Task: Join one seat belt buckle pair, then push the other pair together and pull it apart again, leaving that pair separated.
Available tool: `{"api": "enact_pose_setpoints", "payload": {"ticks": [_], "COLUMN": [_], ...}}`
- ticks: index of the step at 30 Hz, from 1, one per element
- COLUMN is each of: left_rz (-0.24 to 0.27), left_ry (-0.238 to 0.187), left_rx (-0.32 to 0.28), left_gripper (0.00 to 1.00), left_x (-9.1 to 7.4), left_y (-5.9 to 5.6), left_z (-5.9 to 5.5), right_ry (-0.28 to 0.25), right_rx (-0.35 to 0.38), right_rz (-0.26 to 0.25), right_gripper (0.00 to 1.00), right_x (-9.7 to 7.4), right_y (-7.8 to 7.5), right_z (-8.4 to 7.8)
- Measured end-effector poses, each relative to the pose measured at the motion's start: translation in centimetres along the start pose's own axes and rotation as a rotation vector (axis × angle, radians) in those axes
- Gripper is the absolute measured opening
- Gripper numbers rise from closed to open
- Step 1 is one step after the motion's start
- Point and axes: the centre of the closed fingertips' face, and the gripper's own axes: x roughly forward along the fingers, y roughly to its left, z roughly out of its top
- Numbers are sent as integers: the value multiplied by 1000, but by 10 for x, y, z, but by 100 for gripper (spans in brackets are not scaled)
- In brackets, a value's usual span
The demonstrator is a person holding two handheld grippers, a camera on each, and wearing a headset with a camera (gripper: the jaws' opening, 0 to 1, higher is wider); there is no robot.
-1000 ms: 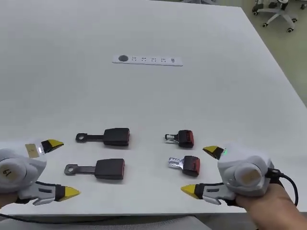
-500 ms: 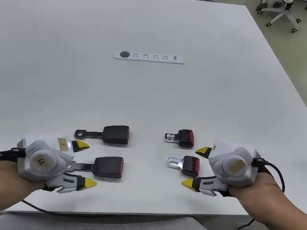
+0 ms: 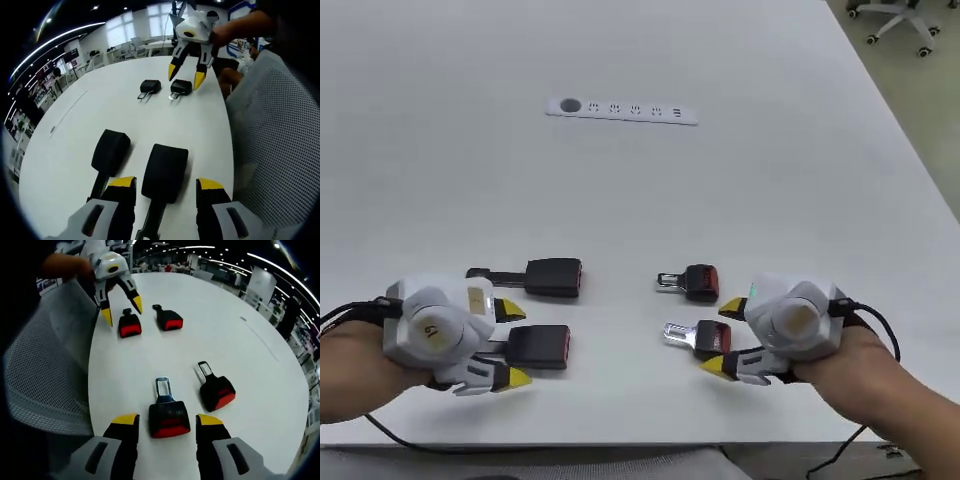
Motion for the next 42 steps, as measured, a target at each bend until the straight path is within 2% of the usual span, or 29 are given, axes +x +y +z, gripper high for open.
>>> {"api": "enact_pose_setpoints", "payload": {"ticks": [3,6,7,8,10,14,16,17,18,19,20,21,22,23,26,33,37,42], "left_rz": [-12,-16,-20,-29,-26,-21,-17,-15,-14,-24,-25,-28,-30,-35,-53,-59,-66,-75], "left_ry": [24,27,29,20,-7,11,33,64,78,53,48,42,27,16,29,26,24,51], "left_rx": [31,35,32,-2,-25,-28,5,48,65,27,24,10,3,25,66,61,61,78], "left_gripper": [49,45,42,38,37,37,37,37,36,36,36,36,35,35,33,32,32,32], "left_x": [2,3,4,6,8,10,12,13,14,14,14,14,15,15,15,14,15,16], "left_y": [0,2,3,2,3,4,5,6,7,7,8,8,7,6,2,3,3,3], "left_z": [-3,-3,-5,-3,0,-3,-6,-12,-16,-13,-12,-12,-12,-10,-7,-7,-7,-7], "right_ry": [18,39,42,46,52,51,51,50,49,49,52,55,56,55,49,71,85,106], "right_rx": [-13,-43,-45,-48,-36,-38,-44,-48,-48,-49,-49,-83,-90,-95,-117,-142,-123,-124], "right_rz": [24,41,46,53,76,95,104,107,108,110,115,127,132,137,162,181,187,171], "right_gripper": [44,44,43,43,42,39,37,36,35,34,33,33,33,33,33,33,33,33], "right_x": [5,10,8,9,14,15,15,16,17,15,15,15,16,16,17,20,22,23], "right_y": [1,2,3,3,4,4,4,4,2,3,3,3,3,3,3,3,1,4], "right_z": [-3,-6,-5,-5,-5,-3,-2,-2,-2,-2,-3,-3,-4,-4,-3,-2,1,5]}}
